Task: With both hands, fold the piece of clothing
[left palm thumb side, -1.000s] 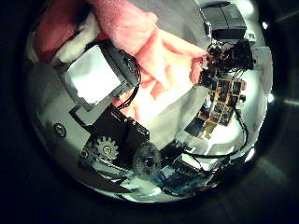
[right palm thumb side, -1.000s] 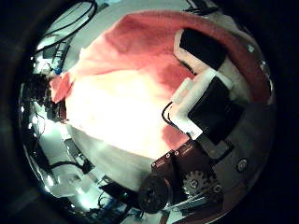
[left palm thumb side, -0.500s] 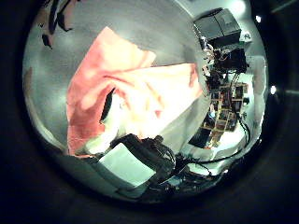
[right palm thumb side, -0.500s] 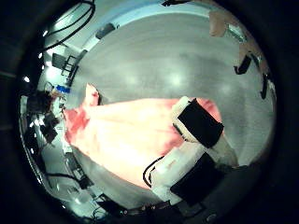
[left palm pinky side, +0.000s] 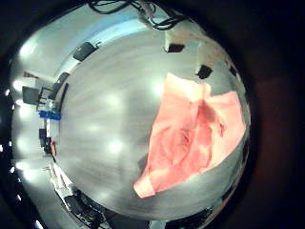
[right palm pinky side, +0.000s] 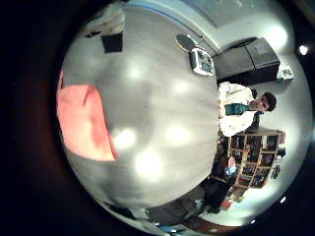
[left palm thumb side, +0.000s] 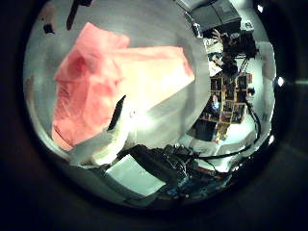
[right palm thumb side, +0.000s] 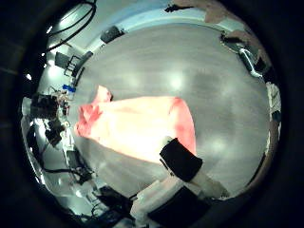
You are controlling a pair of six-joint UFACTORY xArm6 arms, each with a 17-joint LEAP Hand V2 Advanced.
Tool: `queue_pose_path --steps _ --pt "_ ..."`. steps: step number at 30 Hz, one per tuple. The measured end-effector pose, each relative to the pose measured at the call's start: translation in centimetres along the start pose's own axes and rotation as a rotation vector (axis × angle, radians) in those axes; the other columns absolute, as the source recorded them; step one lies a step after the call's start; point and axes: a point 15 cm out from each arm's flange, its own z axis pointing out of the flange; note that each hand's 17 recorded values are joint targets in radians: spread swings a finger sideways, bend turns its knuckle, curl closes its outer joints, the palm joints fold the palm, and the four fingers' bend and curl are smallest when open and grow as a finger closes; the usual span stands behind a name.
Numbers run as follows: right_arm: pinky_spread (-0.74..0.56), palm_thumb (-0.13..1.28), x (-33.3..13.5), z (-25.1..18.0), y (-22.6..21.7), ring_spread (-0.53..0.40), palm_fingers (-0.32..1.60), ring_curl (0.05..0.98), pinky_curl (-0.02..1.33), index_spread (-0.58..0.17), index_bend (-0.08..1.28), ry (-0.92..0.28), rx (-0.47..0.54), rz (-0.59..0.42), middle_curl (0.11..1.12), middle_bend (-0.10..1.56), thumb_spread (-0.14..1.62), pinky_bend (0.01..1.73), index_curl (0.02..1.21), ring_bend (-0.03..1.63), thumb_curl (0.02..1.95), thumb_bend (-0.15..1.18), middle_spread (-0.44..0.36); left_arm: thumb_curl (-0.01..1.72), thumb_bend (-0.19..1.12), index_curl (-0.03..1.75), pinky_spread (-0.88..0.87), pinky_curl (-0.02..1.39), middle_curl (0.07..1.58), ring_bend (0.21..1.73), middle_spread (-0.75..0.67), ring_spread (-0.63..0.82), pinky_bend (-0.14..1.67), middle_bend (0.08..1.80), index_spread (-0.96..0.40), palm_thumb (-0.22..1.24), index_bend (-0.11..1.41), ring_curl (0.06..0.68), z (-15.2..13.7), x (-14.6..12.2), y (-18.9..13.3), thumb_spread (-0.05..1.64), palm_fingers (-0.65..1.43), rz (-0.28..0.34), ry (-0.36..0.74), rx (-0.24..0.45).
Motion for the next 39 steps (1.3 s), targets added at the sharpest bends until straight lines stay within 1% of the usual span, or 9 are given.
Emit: queue_pose_path --steps 2,5,8,12,16,24,26,32,39 --pt "0.1 0.48 -0.5 0.9 1.6 -0.095 -0.03 0.388 0.53 -0.379 0.24 -0.011 -0.073 -0.044 0.46 0.46 1.19 0.61 0.44 0.72 0.37 -0.03 -0.148 0.33 -0.02 0.79 0.25 0.38 0.58 0.74 0.03 0.15 0.4 0.18 -0.12 0.46 0.18 0.29 1.8 0.6 0.6 1.19 0.1 0.012 0.008 -0.038" --pt "0.17 0.44 -1.4 1.7 2.7 -0.057 -0.03 0.35 0.48 -0.379 0.2 -0.024 -0.134 -0.082 0.42 0.4 1.17 0.55 0.42 0.64 0.36 -0.04 -0.106 0.32 -0.01 0.74 0.27 0.38 0.54 0.72 0.04 0.18 0.38 0.18 -0.1 0.46 0.18 0.28 3.5 0.6 1.1 1.2 0.1 0.023 0.011 -0.071" --pt "0.22 0.39 -1.8 3.2 2.9 -0.029 -0.01 0.324 0.45 -0.376 0.17 -0.034 -0.167 -0.109 0.4 0.36 1.14 0.51 0.39 0.58 0.35 -0.04 -0.078 0.32 -0.01 0.7 0.28 0.37 0.51 0.71 0.05 0.19 0.36 0.18 -0.08 0.46 0.18 0.272 5.8 0.7 1.5 1.21 0.11 0.024 0.016 -0.097" --pt "0.25 0.35 -2.4 4.1 3.2 -0.005 0.01 0.302 0.42 -0.37 0.16 -0.041 -0.193 -0.119 0.38 0.33 1.12 0.48 0.37 0.53 0.34 -0.03 -0.054 0.31 -0.01 0.65 0.3 0.36 0.48 0.69 0.06 0.2 0.34 0.18 -0.07 0.47 0.18 0.262 8.1 0.8 1.6 1.23 0.13 0.034 0.015 -0.105" --pt "0.26 0.34 -3.2 5.3 3.2 0.007 0.03 0.289 0.39 -0.366 0.15 -0.046 -0.214 -0.126 0.37 0.31 1.11 0.47 0.34 0.51 0.33 -0.03 -0.044 0.3 -0.01 0.61 0.3 0.35 0.45 0.68 0.06 0.21 0.33 0.18 -0.06 0.47 0.19 0.252 10.1 0.4 1.8 1.24 0.14 0.017 0.016 -0.126" --pt "0.26 0.34 -3.2 5.8 3.2 0.014 0.06 0.276 0.36 -0.362 0.15 -0.051 -0.222 -0.124 0.36 0.29 1.11 0.44 0.3 0.48 0.32 -0.02 -0.032 0.29 -0.01 0.55 0.32 0.35 0.41 0.65 0.06 0.22 0.29 0.18 -0.05 0.48 0.19 0.24 9.8 0.6 1.6 1.26 0.15 -0.023 0.022 -0.102" --pt "0.26 0.34 -3.2 5.8 3.2 0.015 0.07 0.274 0.36 -0.361 0.15 -0.049 -0.222 -0.132 0.35 0.28 1.12 0.43 0.3 0.48 0.32 -0.02 -0.029 0.29 -0.01 0.54 0.32 0.35 0.4 0.65 0.06 0.22 0.29 0.18 -0.05 0.49 0.19 0.238 9.3 0.5 1.8 1.26 0.16 -0.044 0.02 -0.091" --pt "0.26 0.35 -2.8 5.9 4.0 0.009 0.1 0.273 0.34 -0.357 0.15 -0.055 -0.25 -0.128 0.35 0.27 1.13 0.42 0.28 0.48 0.32 -0.02 -0.037 0.29 -0.01 0.51 0.33 0.34 0.39 0.63 0.06 0.23 0.27 0.18 -0.05 0.5 0.18 0.232 7.8 -0.5 2.3 1.26 0.17 -0.062 0.015 -0.065" --pt "0.26 0.34 -2.1 6.2 5.1 0.006 0.11 0.271 0.33 -0.356 0.15 -0.065 -0.288 -0.126 0.35 0.27 1.13 0.41 0.27 0.48 0.32 -0.02 -0.042 0.29 -0.01 0.49 0.33 0.34 0.37 0.62 0.05 0.24 0.25 0.18 -0.05 0.51 0.19 0.227 7.8 0.5 2.0 1.26 0.18 -0.044 0.013 -0.063"
